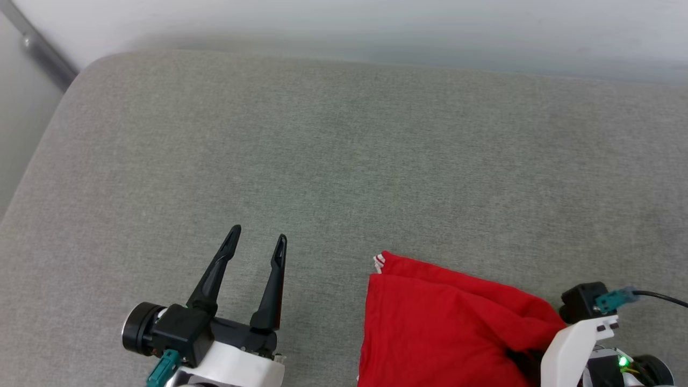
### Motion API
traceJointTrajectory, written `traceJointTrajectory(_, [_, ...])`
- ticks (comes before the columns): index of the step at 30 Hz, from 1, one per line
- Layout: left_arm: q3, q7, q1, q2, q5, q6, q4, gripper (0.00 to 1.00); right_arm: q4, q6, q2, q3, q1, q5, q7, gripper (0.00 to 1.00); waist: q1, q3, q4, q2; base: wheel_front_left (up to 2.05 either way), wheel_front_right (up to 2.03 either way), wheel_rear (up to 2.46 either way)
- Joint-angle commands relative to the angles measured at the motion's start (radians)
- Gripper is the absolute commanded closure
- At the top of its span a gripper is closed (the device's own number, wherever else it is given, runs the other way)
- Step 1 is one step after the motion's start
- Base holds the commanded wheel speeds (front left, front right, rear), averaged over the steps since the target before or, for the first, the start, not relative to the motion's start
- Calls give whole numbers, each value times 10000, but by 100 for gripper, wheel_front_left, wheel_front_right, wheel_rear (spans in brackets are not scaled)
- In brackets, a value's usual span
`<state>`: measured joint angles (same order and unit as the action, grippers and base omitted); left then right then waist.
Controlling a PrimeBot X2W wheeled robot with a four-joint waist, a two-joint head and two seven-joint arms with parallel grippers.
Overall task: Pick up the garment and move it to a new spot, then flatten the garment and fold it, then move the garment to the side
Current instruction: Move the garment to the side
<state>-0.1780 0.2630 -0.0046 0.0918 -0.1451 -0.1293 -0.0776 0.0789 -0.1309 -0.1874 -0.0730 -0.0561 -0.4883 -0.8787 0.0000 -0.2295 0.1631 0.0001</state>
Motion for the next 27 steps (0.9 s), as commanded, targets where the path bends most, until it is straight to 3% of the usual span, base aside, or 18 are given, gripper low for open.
traceJointTrajectory(1, [5,22,-95,8,9,-13,-2,0,-259,4,-87,-213,93,149,150,100,0,62,-99,-1,0,0,0])
traceJointTrajectory(9, [-266,21,9,-64,-161,-13,34,0,197,7,-2126,-1486,1044,1169,750,100,0,307,-1205,-1,0,0,0])
traceJointTrajectory(14, [-691,21,-247,40,-256,-13,49,0,600,7,-4143,-2385,1862,1574,821,100,0,158,-2219,-1,0,0,0])
traceJointTrajectory(16, [-762,21,-320,101,-183,-13,-6,0,793,7,-5260,-3076,2325,1835,1006,100,0,-33,-2672,-1,0,0,0])
traceJointTrajectory(20, [-998,21,-665,291,-16,-13,83,0,375,6,-6811,-3680,3180,2076,1625,100,0,-580,-3475,-1,0,0,0])
traceJointTrajectory(27, [-1416,21,-1601,728,170,-11,116,0,-1495,10,-7691,-3669,4514,1831,3158,100,0,-1869,-4483,-1,0,0,0])
